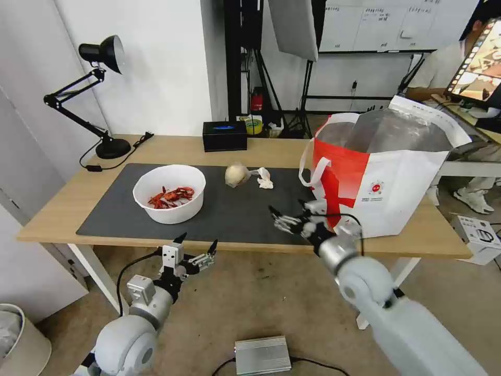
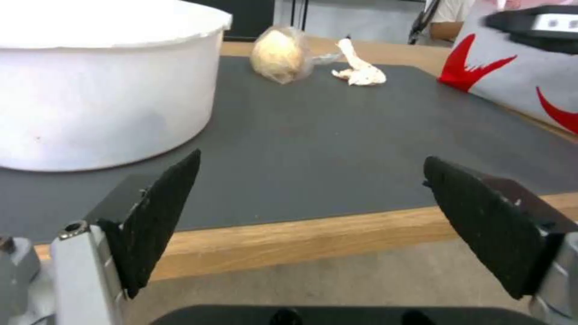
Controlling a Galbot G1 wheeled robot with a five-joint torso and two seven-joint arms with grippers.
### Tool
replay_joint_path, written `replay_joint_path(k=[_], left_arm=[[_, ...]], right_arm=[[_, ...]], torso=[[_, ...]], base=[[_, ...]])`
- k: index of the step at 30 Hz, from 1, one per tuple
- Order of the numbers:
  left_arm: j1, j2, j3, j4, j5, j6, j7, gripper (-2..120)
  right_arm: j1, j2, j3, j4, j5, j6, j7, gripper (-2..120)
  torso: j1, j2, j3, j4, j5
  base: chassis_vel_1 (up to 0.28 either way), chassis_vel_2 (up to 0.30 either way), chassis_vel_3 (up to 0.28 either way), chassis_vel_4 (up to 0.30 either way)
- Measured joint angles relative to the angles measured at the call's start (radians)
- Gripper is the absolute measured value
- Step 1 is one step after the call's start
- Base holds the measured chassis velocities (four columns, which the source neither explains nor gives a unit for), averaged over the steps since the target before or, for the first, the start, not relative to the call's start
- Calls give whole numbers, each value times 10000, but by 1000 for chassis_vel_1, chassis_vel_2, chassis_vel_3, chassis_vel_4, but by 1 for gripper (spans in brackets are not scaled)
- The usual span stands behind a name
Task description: Pick up the trash from the table and place it into the takeout bag.
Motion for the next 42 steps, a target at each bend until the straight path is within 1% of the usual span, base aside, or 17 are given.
replay_joint_path(k=[2, 3, 4, 7, 8, 10, 11, 13, 14, 16, 17, 19, 20, 22, 23, 26, 42], left_arm=[[25, -11, -27, -6, 0, 0, -2, 100], [58, -31, -67, -7, 0, 2, -6, 100], [58, -31, -67, -7, 0, 2, -6, 100], [69, -140, -73, -7, -1, 5, -16, 100], [69, -140, -73, -7, -1, 5, -16, 100], [43, -238, -52, 32, -1, 5, -17, 100], [43, -238, -52, 32, -1, 5, -17, 100], [30, -311, -49, 83, 1, 9, -20, 100], [30, -311, -49, 83, 1, 9, -20, 100], [40, -356, -68, 103, 12, 8, -21, 100], [40, -356, -68, 103, 12, 8, -21, 100], [54, -385, -79, 112, 22, 8, -21, 100], [54, -385, -79, 112, 22, 8, -21, 100], [63, -430, -90, 129, 41, 8, -21, 100], [63, -430, -90, 129, 41, 8, -21, 100], [56, -456, -105, 162, 47, 5, -13, 100], [-35, -505, -49, 360, 82, -46, 22, 100]], right_arm=[[230, 121, -187, -157, -2, -72, 177, 100], [732, 427, -614, -497, -23, -314, 733, 100], [732, 427, -614, -497, -23, -314, 733, 100], [1740, 998, -1356, -1182, -40, -968, 2002, 100], [1740, 998, -1356, -1182, -40, -968, 2002, 100], [2368, 1307, -1772, -1659, -40, -1376, 2765, 100], [2368, 1307, -1772, -1659, -40, -1376, 2765, 100], [3042, 1621, -2106, -2230, -19, -1726, 3381, 100], [3042, 1621, -2106, -2230, -19, -1726, 3381, 100], [3572, 1933, -2302, -2845, -15, -1888, 3699, 100], [3572, 1933, -2302, -2845, -15, -1888, 3699, 100], [3867, 2157, -2377, -3252, -35, -1962, 3895, 100], [3867, 2157, -2377, -3252, -35, -1962, 3895, 100], [4190, 2460, -2440, -3758, -137, -2098, 4143, 100], [4190, 2460, -2440, -3758, -137, -2098, 4143, 100], [4547, 2876, -2447, -4591, -360, -2223, 4494, 100], [5222, 3480, -2197, -6272, -513, -2287, 4611, 100]], torso=[[0, 0, 0, 0, 0], [1, 0, 0, 0, -2], [1, 0, 0, 0, -2], [0, 0, 0, 0, -2], [0, 0, 0, 0, -2], [-1, 0, -1, -1, -3], [-1, 0, -1, -1, -3], [-1, 0, -1, -1, -3], [-1, 0, -1, -1, -3], [-1, 0, 0, 0, -3], [-1, 0, 0, 0, -3], [-1, 0, -1, 0, -3], [-1, 0, -1, 0, -3], [-1, 0, 0, 0, -3], [-1, 0, 0, 0, -3], [-1, 0, 0, 0, -1], [-1, 0, -2, -1, -1]], base=[[0, 0, 0, 0], [0, 0, 0, 0], [0, 0, 0, 0], [0, 0, 0, 0], [0, 0, 0, 0], [0, 0, 0, 0], [0, 0, 0, 0], [0, 0, 0, 0], [0, 0, 0, 0], [0, 0, 0, 0], [0, 0, 0, 0], [0, 0, 0, 0], [0, 0, 0, 0], [0, 0, 0, 0], [0, 0, 0, 0], [0, 0, 0, 0], [0, 0, 0, 0]])
